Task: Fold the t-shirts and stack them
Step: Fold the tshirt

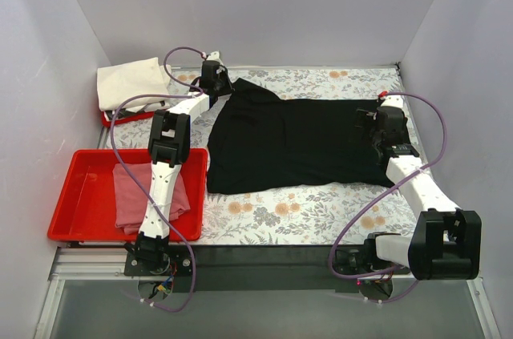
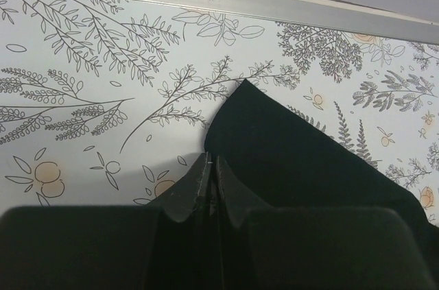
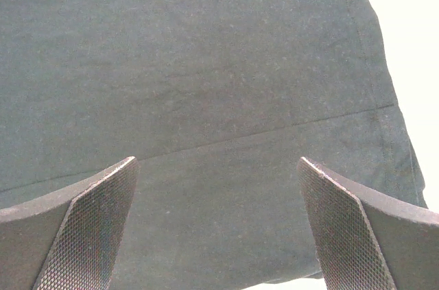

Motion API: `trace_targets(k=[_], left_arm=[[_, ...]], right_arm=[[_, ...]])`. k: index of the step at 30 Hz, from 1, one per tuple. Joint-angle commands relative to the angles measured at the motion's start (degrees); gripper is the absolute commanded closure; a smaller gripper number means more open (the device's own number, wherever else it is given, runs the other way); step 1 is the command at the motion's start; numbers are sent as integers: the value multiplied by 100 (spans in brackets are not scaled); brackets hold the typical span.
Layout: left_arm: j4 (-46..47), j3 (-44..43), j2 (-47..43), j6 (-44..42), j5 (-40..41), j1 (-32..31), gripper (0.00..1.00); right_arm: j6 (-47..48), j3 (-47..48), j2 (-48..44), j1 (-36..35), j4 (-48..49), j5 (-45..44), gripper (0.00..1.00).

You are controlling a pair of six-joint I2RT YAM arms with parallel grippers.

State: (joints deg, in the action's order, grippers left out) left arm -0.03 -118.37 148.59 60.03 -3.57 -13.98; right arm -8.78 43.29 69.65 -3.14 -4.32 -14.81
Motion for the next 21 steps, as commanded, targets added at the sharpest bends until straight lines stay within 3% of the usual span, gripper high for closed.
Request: trace_targets(k=[1,21], left_arm=[[-41,-20,-278,35,155,62,93],[337,903,-1535,289,41,53,100]], right_arm=[[60,110,22,-38,80,48,11],[87,92,75,-29,71,-118,11]])
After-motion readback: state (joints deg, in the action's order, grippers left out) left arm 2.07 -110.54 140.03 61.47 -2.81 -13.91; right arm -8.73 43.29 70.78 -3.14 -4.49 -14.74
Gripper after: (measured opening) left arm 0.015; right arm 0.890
